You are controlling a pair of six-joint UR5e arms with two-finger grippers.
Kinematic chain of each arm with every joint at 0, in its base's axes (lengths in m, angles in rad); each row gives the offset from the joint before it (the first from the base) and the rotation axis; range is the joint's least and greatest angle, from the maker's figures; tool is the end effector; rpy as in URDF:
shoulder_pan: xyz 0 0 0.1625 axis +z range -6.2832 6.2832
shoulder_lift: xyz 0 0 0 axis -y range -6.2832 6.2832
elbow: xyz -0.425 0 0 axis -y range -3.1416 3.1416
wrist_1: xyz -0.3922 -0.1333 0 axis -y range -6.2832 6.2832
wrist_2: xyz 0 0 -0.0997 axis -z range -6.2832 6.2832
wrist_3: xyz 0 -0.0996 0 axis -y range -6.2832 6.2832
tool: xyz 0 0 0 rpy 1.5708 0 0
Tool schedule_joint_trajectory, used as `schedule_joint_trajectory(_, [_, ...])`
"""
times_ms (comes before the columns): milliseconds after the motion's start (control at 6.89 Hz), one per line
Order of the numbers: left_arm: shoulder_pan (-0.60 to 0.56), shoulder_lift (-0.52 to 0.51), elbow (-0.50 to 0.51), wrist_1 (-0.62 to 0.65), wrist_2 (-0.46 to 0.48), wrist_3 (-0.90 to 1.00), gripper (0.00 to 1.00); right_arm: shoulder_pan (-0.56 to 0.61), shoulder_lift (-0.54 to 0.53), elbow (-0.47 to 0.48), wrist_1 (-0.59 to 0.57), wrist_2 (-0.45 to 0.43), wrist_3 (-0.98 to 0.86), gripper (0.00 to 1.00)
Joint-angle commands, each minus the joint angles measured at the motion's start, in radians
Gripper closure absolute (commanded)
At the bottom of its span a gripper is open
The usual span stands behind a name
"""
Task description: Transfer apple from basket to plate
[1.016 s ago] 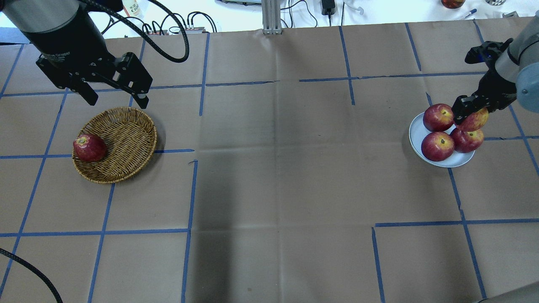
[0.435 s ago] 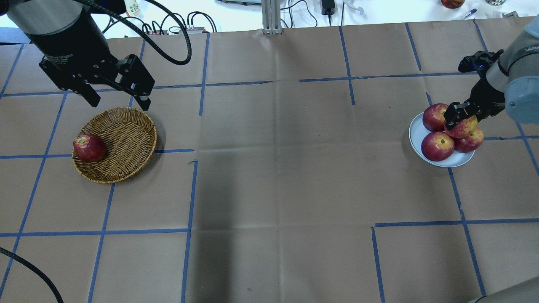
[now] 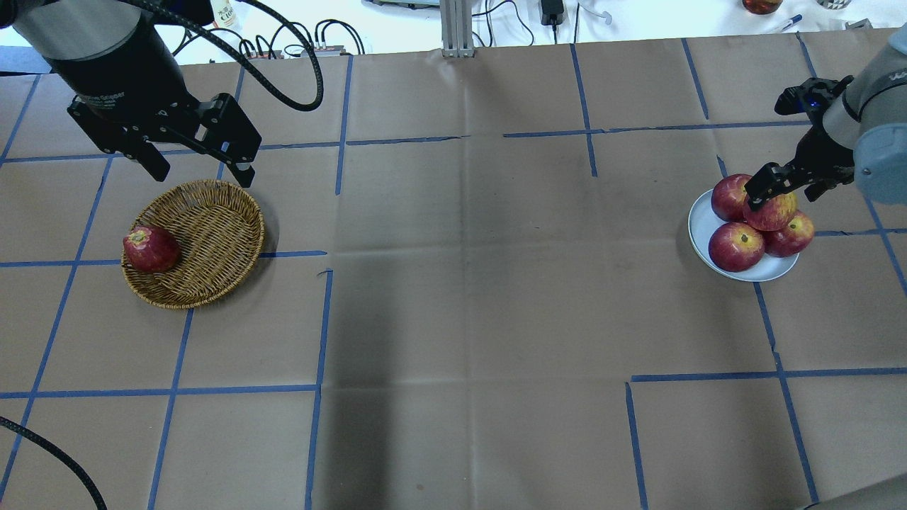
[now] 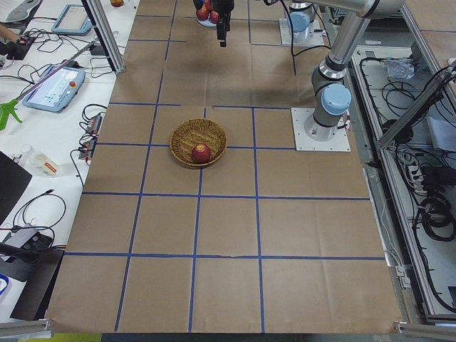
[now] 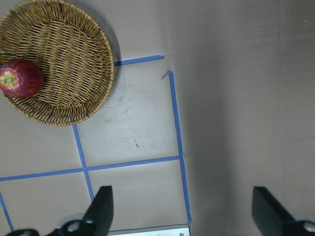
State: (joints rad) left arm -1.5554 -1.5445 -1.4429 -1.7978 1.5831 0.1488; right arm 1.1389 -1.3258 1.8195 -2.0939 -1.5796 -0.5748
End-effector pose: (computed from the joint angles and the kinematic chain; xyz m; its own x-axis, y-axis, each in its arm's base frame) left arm -0.1248 -0.4705 0.5410 -0.9910 0.1335 -0.0014 0.1330 0.9884 0.0738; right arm -0.1104 -0.5559 0.2923 -0.9896 -0.1420 0.0234 -0.1425 0.9896 -0.0199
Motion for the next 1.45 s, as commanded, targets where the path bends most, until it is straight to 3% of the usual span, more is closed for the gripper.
schedule_joint_trajectory(0, [-0.002, 0.001, -0.001, 0.000, 0.000, 0.000, 0.01, 0.021, -0.079, -0.072, 0.090, 0.004, 0.000, 0.00])
schedule_joint_trajectory(290, [-0.009, -0.003, 0.002, -0.002, 0.000, 0.000, 0.01, 0.103, -0.157, -0.213, 0.374, 0.004, 0.064, 0.00])
schedule_joint_trajectory(581, [-0.061, -0.017, 0.001, -0.002, 0.000, 0.002, 0.01, 0.232, -0.235, -0.253, 0.536, 0.006, 0.207, 0.00])
schedule_joint_trajectory(1016, [-0.075, -0.020, -0.001, 0.005, 0.000, 0.002, 0.01, 0.465, -0.293, -0.240, 0.574, 0.001, 0.490, 0.00])
schedule_joint_trajectory(1306, [-0.075, -0.016, -0.005, 0.003, 0.000, 0.002, 0.01, 0.464, -0.288, -0.212, 0.555, -0.008, 0.480, 0.00])
